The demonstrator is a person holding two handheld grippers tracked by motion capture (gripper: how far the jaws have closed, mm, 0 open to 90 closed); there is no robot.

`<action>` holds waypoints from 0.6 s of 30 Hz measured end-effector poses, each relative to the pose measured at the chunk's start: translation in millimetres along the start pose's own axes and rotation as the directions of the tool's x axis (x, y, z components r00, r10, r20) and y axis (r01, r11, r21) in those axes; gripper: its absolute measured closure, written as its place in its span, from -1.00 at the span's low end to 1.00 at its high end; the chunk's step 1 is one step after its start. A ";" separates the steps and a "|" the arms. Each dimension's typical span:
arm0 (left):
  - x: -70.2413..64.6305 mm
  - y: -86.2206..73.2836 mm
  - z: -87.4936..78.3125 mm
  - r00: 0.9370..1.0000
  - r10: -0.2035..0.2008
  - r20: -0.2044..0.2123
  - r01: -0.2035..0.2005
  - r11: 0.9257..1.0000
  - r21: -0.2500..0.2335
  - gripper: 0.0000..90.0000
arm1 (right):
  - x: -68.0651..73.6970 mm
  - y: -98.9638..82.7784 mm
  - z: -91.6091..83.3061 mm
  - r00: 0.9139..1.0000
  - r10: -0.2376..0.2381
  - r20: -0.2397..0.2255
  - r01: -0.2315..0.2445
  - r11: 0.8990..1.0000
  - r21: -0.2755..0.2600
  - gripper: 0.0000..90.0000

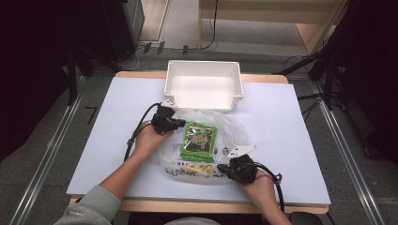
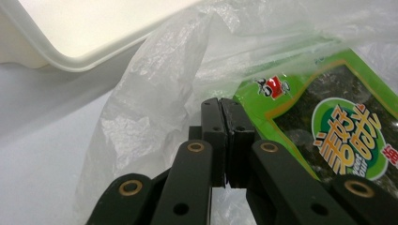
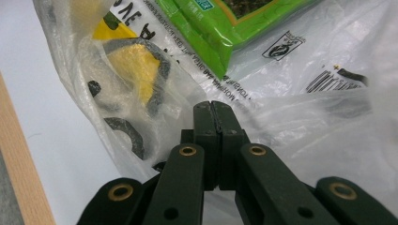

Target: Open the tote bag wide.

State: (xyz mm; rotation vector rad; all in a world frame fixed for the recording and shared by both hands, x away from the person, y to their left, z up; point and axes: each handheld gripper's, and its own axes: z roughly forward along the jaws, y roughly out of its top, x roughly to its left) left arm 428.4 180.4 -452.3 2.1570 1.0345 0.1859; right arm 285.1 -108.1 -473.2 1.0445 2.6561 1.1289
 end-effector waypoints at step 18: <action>-20.8 8.7 -34.1 0.998 0.043 0.054 -0.041 0.999 -0.030 0.94 | -7.3 25.9 -21.8 0.998 0.016 0.064 -0.010 0.994 -0.107 0.89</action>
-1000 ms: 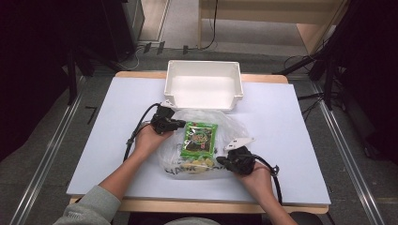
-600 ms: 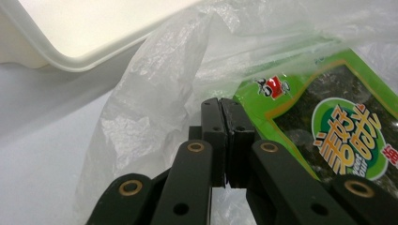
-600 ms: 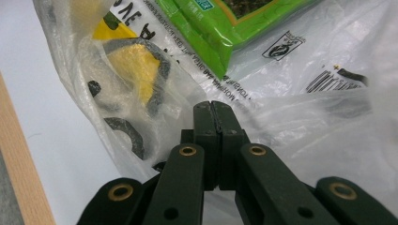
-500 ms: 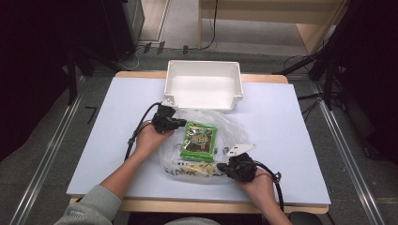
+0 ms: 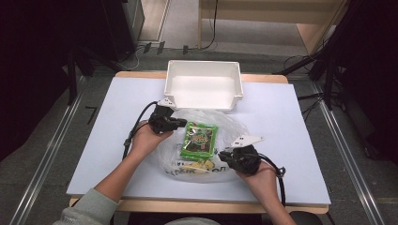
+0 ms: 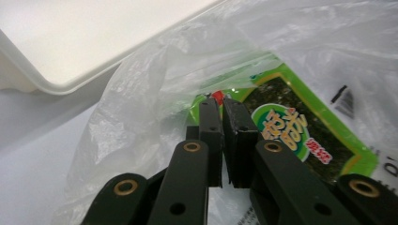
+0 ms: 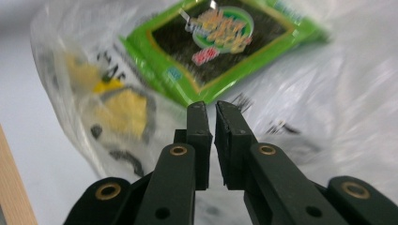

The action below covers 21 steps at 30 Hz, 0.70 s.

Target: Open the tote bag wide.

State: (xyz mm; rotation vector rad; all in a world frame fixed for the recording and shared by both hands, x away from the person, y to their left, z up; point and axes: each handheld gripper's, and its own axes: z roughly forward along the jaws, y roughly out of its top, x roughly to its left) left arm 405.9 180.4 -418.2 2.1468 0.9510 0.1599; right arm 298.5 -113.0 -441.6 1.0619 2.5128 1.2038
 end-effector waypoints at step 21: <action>-19.0 -8.0 -24.6 0.995 -0.019 0.096 0.018 1.000 0.016 0.53 | -3.2 44.1 5.0 1.000 -0.001 0.015 0.001 0.999 -0.050 0.60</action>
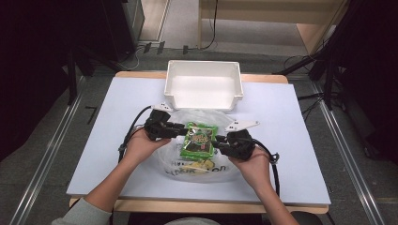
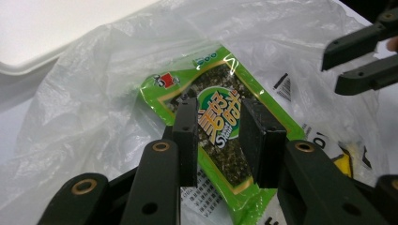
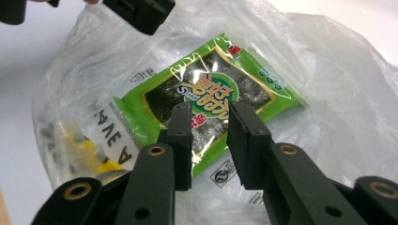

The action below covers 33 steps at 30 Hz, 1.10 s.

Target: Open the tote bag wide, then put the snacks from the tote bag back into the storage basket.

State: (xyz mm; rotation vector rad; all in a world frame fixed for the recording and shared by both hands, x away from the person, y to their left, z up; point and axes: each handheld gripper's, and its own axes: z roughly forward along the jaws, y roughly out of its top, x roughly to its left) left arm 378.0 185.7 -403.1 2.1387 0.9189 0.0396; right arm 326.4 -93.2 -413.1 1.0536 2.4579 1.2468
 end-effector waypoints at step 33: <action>1.0 -22.2 -3.4 1.000 0.003 -0.029 -0.003 1.000 0.013 0.53 | -14.7 -5.8 6.3 0.999 0.045 0.000 -0.045 0.999 -0.001 0.20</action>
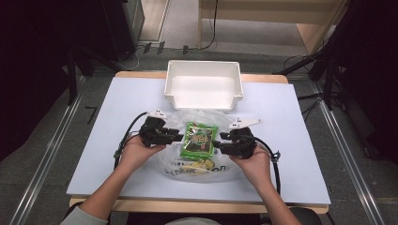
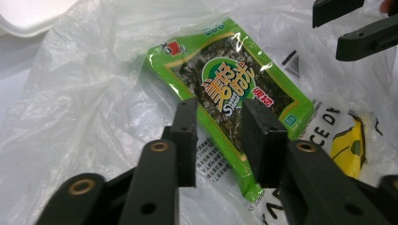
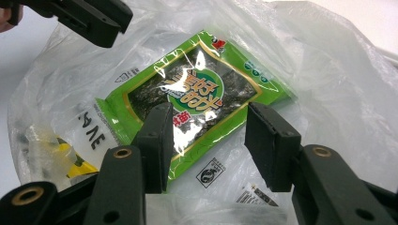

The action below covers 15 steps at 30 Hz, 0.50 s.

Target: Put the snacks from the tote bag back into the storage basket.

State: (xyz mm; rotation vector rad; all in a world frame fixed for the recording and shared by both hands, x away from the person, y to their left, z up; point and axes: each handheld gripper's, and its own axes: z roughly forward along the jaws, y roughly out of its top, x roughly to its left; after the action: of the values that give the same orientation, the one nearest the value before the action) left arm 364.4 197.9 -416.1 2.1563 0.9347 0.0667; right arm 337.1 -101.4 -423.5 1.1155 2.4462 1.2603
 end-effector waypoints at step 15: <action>-7.7 -3.9 25.6 1.000 -0.001 0.026 0.000 0.999 0.040 1.00 | 0.3 -3.0 5.6 1.000 0.003 0.004 -0.003 1.000 0.005 0.20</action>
State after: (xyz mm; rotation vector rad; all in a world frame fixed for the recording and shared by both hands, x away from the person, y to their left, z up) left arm 364.9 178.5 -434.9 2.1887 0.9295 0.0200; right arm 337.8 -98.8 -429.2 1.1228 2.4463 1.2524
